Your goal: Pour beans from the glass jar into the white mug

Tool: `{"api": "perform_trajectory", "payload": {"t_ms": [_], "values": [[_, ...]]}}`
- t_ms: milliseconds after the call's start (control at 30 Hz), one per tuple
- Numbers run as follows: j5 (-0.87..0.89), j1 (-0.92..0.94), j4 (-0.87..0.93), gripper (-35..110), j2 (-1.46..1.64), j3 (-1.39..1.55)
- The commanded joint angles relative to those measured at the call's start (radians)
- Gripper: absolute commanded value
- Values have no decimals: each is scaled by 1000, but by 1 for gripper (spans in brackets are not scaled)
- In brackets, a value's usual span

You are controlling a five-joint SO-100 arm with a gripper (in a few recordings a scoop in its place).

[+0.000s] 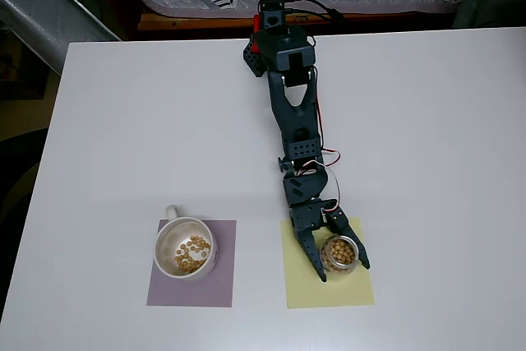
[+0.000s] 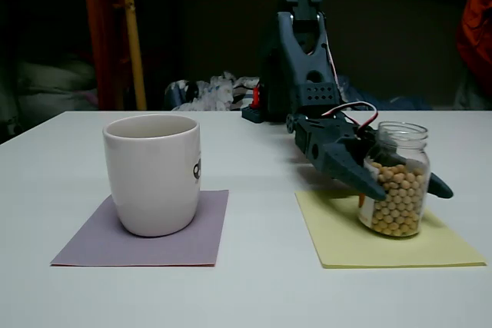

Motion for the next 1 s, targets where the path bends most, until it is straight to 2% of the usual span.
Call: {"api": "perform_trajectory", "payload": {"t_ms": [0, 400, 733, 967], "values": [[57, 0, -15, 21, 129, 43], [302, 64, -15, 11, 385, 239], [577, 204, -5, 2, 523, 405], [785, 247, 178, 0, 687, 459]]}}
